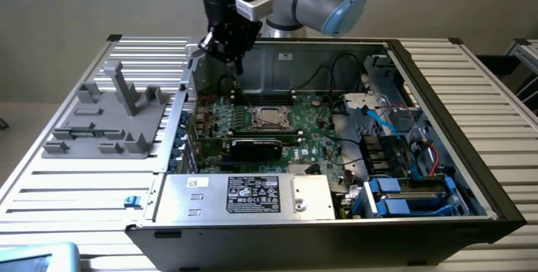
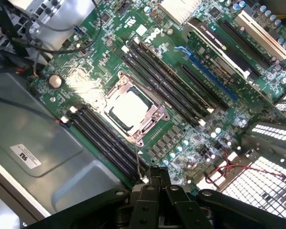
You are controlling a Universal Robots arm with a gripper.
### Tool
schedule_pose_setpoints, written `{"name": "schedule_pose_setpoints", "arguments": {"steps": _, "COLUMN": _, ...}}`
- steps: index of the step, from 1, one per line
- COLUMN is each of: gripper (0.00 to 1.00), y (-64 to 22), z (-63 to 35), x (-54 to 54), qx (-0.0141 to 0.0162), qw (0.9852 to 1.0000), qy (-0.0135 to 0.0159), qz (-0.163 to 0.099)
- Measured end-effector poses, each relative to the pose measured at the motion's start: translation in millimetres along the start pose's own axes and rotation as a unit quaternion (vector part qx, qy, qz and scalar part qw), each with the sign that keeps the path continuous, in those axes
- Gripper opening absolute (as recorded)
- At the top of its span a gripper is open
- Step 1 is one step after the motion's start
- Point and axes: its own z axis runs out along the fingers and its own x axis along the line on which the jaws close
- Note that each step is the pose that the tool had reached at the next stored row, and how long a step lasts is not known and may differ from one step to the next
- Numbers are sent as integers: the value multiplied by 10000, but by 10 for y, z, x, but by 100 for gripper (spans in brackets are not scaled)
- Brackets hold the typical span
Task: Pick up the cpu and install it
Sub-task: 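Install the first cpu locking lever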
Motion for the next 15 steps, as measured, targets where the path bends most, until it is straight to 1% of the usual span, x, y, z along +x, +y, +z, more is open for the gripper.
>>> {"name": "schedule_pose_setpoints", "arguments": {"steps": 4, "gripper": 11, "y": 0, "z": 1, "x": 0, "qx": -21, "qw": 9996, "qy": -3, "qz": 283}}
{"name": "schedule_pose_setpoints", "arguments": {"steps": 9, "gripper": 11, "y": 0, "z": 2, "x": 0, "qx": -45, "qw": 9981, "qy": -6, "qz": 622}}
{"name": "schedule_pose_setpoints", "arguments": {"steps": 13, "gripper": 11, "y": -1, "z": 2, "x": -1, "qx": -46, "qw": 9979, "qy": -7, "qz": 642}}
{"name": "schedule_pose_setpoints", "arguments": {"steps": 15, "gripper": 11, "y": -3, "z": 4, "x": -3, "qx": -51, "qw": 9974, "qy": -7, "qz": 714}}
